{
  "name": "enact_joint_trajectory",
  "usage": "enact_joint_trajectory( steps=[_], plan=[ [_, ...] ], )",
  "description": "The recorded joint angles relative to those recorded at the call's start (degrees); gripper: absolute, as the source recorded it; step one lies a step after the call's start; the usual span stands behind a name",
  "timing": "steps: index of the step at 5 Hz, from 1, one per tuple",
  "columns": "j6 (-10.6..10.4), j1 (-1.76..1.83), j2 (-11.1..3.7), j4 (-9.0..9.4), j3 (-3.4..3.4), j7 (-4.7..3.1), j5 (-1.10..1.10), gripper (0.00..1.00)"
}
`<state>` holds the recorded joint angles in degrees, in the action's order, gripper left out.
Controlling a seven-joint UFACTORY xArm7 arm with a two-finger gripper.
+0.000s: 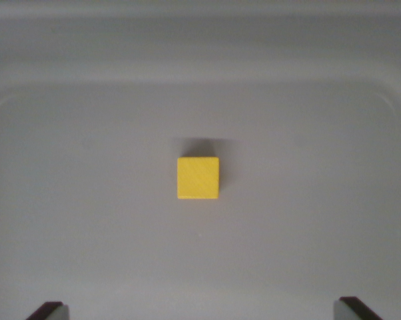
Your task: Pick yellow cube
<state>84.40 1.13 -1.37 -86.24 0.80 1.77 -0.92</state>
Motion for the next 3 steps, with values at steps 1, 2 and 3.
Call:
enact_joint_trajectory(
  steps=[1, 2, 3],
  plan=[
    [0.0, 0.0, 0.0, 0.0, 0.0, 0.0, 0.0, 0.0],
    [-2.09, -0.04, -1.45, 0.94, -0.04, -0.24, 0.24, 0.0],
    [-2.09, -0.04, -1.45, 0.94, -0.04, -0.24, 0.24, 0.0]
  ],
)
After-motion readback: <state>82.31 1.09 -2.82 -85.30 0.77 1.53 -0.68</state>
